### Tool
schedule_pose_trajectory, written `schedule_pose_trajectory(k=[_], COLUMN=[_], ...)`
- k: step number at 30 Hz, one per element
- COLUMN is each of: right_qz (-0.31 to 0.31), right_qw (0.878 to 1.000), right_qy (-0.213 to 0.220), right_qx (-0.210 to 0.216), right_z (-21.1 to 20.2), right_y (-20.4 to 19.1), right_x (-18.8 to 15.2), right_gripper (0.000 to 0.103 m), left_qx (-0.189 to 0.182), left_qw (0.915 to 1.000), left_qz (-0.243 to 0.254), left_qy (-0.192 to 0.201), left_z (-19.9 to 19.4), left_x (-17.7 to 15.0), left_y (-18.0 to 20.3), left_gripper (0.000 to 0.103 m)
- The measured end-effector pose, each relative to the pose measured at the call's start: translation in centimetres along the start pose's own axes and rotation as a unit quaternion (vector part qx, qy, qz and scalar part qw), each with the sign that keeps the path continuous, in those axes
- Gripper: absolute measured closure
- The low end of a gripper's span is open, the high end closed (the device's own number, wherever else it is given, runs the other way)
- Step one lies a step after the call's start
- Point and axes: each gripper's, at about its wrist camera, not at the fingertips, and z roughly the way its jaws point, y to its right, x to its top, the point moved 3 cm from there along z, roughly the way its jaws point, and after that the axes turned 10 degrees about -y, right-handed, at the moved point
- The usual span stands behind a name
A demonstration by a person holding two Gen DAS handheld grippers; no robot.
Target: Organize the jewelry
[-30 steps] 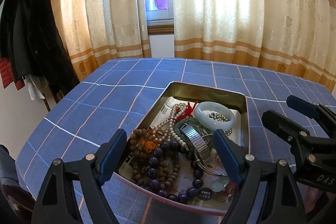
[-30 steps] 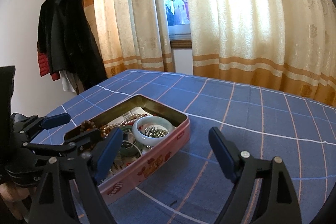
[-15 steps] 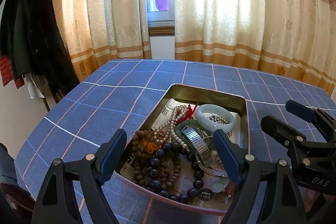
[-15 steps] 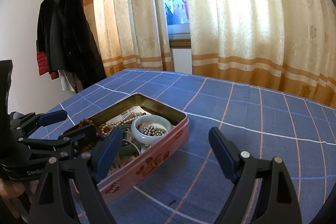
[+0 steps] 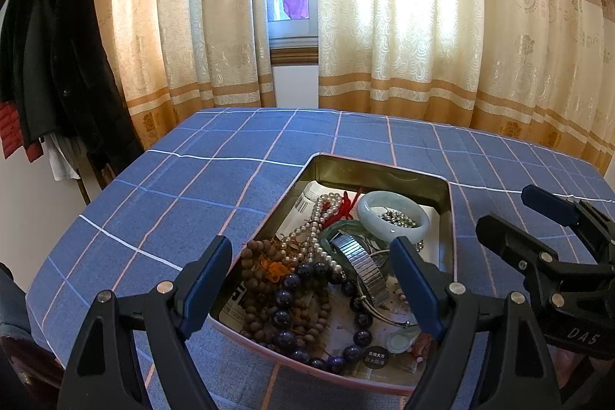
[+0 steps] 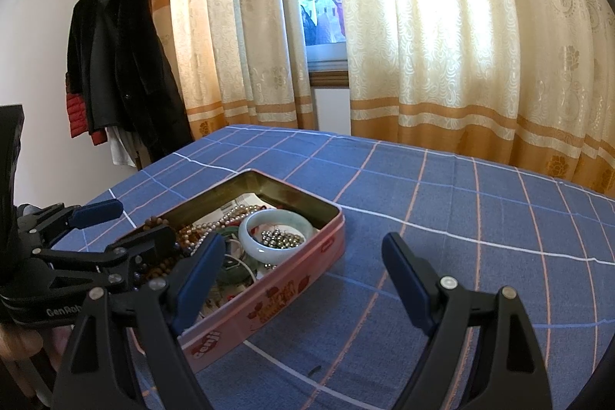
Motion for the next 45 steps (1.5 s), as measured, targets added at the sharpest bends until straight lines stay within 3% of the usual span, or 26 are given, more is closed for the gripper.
schedule_pose_trajectory(k=[21, 33, 38, 45], right_qz=[0.001, 0.003, 0.006, 0.003], right_qw=[1.0, 0.999, 0.999, 0.999], right_qy=[0.006, 0.039, 0.045, 0.046], right_qx=[-0.003, -0.007, -0.007, -0.009], right_z=[-0.4, -1.7, -1.7, -1.8], right_y=[0.5, 1.0, 1.3, 1.3], right_x=[0.0, 0.7, 0.8, 0.7], right_gripper=[0.016, 0.016, 0.016, 0.016], left_qx=[0.004, -0.015, 0.023, 0.023], left_qw=[1.0, 0.9995, 0.9989, 0.999], left_qz=[0.001, -0.002, 0.005, 0.003], left_qy=[0.004, 0.027, 0.041, 0.037], left_z=[-0.6, -2.1, -2.7, -2.4], left_x=[0.0, 0.5, 0.6, 0.4], left_y=[0.1, 0.3, 0.4, 0.2], left_gripper=[0.019, 0.019, 0.018, 0.018])
